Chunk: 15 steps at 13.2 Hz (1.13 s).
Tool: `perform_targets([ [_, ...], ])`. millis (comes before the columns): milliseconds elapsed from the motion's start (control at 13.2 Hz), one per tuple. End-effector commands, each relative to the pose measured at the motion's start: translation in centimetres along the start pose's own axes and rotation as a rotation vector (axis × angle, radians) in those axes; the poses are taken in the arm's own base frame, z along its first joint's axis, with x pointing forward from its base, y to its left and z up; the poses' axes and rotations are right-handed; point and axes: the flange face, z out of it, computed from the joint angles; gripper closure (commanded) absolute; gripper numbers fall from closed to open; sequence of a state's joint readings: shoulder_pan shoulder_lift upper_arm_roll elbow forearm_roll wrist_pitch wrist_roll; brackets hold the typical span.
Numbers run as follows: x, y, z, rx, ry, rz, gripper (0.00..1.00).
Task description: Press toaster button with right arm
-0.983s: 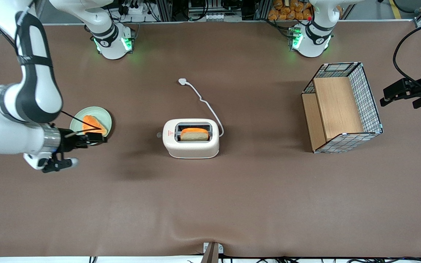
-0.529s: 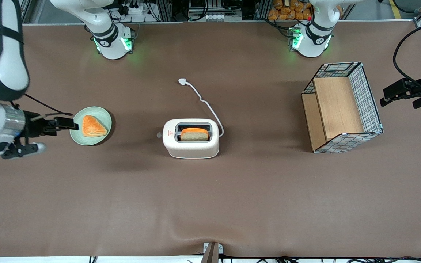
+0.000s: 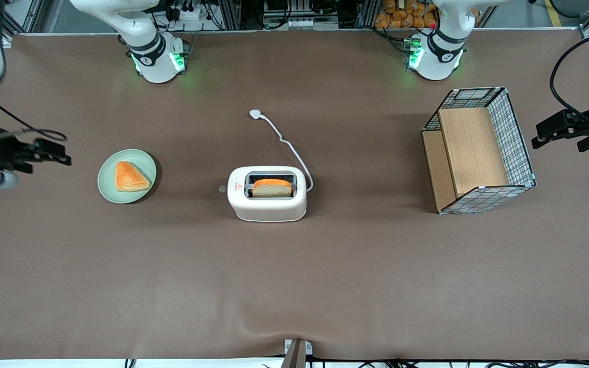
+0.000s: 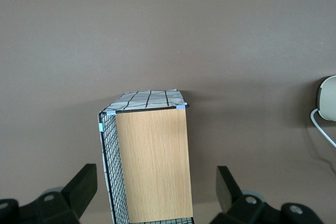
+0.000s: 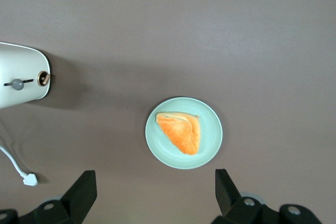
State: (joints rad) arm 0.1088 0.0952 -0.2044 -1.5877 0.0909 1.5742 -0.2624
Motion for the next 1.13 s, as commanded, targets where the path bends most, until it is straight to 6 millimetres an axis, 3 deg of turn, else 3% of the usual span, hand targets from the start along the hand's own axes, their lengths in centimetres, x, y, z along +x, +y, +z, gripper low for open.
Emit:
perform_targets([
  [0,-3.3,1.1,-2.0,-0.040,0.016,0.029,0.00],
  [453,-5.4,-1.1,-4.4,-0.044,-0.007,0.132,0.00],
  [907,-6.9,-2.0,-9.7,-0.046,0.007,0.274,0.00],
  [1058,-7.1,-1.7,-10.1,-0.058,0.001,0.281,0.00],
])
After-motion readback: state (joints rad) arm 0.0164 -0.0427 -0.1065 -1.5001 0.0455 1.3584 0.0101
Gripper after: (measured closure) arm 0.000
